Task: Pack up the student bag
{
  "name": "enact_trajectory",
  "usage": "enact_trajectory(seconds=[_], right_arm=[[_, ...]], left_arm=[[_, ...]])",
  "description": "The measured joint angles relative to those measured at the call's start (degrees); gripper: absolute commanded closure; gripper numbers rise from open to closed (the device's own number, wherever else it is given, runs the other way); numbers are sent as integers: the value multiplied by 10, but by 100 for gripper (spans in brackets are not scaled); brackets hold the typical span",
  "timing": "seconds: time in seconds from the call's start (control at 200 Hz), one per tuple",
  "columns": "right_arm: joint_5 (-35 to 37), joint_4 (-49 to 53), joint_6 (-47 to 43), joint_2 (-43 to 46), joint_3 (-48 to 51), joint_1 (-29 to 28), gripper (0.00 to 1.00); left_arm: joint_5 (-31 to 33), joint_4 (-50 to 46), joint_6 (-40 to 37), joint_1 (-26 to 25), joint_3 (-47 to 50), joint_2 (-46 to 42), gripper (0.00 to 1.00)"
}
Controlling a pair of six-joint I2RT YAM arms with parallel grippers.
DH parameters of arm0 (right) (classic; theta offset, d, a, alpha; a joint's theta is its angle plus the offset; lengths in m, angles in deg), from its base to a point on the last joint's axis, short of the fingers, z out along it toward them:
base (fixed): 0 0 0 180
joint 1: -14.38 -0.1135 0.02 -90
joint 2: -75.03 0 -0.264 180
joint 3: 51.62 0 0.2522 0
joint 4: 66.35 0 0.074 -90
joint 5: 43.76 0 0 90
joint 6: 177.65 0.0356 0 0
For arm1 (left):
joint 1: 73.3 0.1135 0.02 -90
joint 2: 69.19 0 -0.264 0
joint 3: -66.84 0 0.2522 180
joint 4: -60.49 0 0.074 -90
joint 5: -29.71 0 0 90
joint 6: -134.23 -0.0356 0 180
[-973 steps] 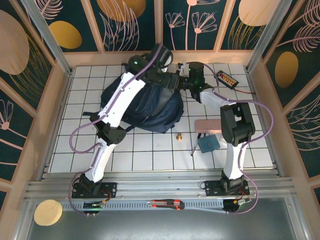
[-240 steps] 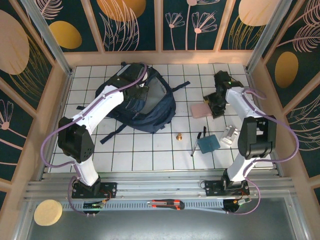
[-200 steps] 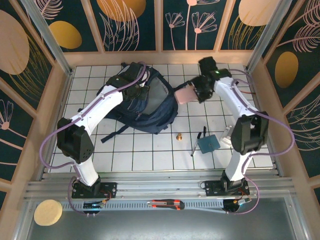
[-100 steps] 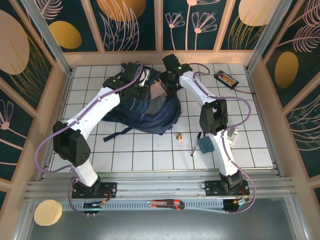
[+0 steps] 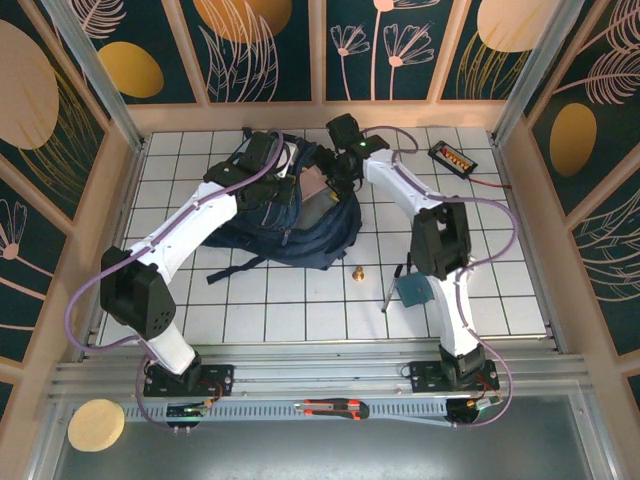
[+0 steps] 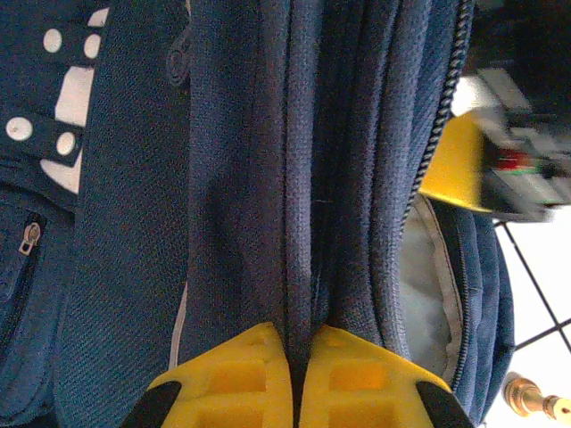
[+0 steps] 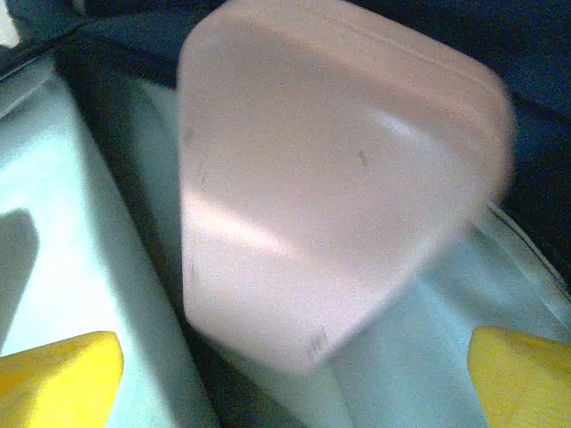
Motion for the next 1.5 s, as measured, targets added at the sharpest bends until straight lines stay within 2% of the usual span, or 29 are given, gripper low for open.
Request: enact_trajectory(seconds=[0.2,0.245,0.345,0.4,0.425,0.49,0.6,0.741,0.841,1.001,1.176,1.231,1.396,1.496], right_arm=[[77,6,-65,189,140,17,3],[56,-14,-78,247,196,38,10],[-5,-65,-99,369,353,129,14],[-19,-55,-114,403,405,183,11],[-19,-38,-127,409,418,203,7],[-5,11,-157,405,425,222,1],[27,83,-222,402,442,206,1],[68,144,-279,405,525,177,1],[100,180,-294,405,573,124,1],[123,191,-293,381,578,49,1],[157,182,-281,332,578,10,16],[168,176,-280,323,578,8,21],[196,164,-274,304,578,8,29],[206,159,-275,294,578,8,38]], left_arm=[[-2,27,0,0,25,-2,100],[-3,34,0,0,36,-5,100],[-5,47,0,0,56,-14,100],[-5,52,0,0,61,-18,100],[-4,54,0,0,62,-20,100],[-4,56,0,0,64,-21,100],[-6,57,0,0,66,-22,100],[-7,58,0,0,66,-22,100],[-7,58,0,0,66,-22,100],[-6,57,0,0,66,-22,100],[-5,57,0,0,66,-23,100],[-4,57,0,0,67,-25,100],[-2,57,0,0,74,-32,100],[-2,58,0,0,78,-36,100]])
